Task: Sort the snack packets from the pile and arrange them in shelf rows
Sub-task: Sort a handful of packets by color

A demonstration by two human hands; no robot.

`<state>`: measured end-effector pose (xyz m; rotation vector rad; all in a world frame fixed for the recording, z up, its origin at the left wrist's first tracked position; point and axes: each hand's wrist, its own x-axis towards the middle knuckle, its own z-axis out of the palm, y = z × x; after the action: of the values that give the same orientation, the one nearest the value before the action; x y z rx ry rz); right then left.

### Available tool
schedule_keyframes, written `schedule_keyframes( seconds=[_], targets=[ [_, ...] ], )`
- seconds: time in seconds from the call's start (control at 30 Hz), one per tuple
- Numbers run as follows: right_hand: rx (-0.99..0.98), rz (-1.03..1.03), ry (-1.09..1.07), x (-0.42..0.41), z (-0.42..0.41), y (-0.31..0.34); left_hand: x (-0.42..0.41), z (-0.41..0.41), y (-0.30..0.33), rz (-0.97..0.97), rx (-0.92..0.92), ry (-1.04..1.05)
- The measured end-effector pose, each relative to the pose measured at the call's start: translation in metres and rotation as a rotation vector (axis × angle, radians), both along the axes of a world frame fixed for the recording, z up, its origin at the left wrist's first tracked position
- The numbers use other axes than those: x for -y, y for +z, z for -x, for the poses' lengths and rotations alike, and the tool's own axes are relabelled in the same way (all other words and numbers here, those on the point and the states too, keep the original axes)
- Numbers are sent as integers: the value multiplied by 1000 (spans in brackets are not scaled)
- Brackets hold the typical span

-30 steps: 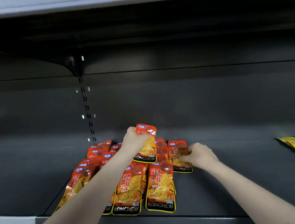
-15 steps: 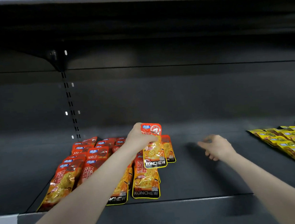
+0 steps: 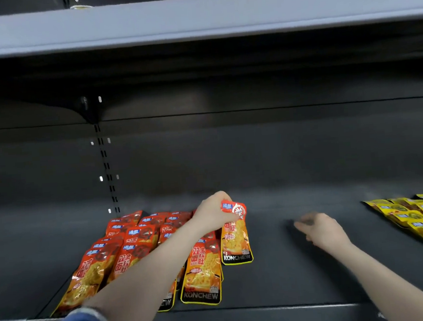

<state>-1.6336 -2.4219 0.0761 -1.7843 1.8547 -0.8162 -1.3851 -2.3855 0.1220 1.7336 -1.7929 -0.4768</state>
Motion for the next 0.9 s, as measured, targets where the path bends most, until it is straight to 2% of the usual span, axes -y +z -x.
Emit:
schedule_keyframes(
  seconds=[0.23, 0.37, 0.6, 0.9],
  targets=[
    [-95, 85, 10, -2, -1, -6, 16, -9, -15, 17, 95, 8],
    [-142, 103, 18, 0, -2, -7, 21, -13, -26, 79, 101, 17],
    [-184, 115, 22, 0, -4, -6, 26, -15, -35, 196, 251, 23],
    [-200, 125, 13, 0, -5, -7, 29, -14, -42, 184, 408, 70]
  ],
)
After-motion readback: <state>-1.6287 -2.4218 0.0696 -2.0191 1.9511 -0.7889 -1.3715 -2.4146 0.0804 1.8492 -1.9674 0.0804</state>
